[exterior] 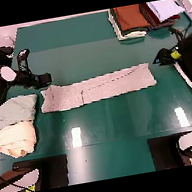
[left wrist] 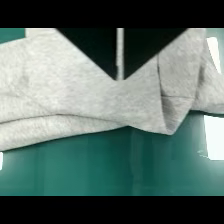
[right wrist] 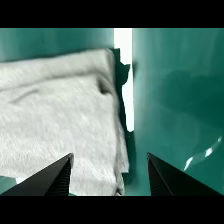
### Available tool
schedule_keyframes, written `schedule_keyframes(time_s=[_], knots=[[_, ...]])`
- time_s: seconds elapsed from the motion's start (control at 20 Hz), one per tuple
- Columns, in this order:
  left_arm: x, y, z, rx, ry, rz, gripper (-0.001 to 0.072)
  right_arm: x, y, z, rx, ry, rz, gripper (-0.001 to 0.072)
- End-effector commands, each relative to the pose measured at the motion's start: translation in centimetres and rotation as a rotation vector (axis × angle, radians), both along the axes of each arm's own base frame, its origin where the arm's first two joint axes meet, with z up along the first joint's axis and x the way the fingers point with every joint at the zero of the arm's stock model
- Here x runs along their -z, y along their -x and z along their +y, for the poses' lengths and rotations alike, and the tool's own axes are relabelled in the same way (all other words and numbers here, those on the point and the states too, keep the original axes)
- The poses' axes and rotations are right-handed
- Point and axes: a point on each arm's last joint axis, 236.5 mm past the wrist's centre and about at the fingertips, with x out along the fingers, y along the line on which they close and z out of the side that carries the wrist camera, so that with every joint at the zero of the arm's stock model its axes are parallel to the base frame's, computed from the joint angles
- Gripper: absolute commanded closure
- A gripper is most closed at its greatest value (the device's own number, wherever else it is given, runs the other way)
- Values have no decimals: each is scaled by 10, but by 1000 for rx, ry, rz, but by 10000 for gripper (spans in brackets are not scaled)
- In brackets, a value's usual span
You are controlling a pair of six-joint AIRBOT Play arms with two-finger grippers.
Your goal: Fold the shirts.
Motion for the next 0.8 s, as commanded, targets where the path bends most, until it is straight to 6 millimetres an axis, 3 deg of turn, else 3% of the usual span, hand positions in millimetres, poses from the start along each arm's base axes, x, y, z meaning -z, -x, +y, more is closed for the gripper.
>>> schedule_keyframes(time_s=[0.0,0.15,0.25,0.35,0.4,0.45,0.55,0.75], knots=[[-9,2,-20,-2,102,15,687,19,24,-4,66,-168,37,169],[-14,-4,-40,-18,205,9,687,45,37,14,92,-266,80,195],[-7,-2,-56,14,202,16,687,55,32,38,79,-324,77,210],[1,2,-81,64,197,18,688,60,19,59,73,-350,49,285],[4,2,-94,84,198,15,688,61,13,69,53,-341,30,370],[9,2,-107,97,201,12,688,61,8,76,32,-320,12,503],[24,5,-135,136,204,17,689,43,-2,85,-18,-297,-44,671],[53,-1,-188,201,216,51,688,-42,-12,103,-161,-280,-188,697]])
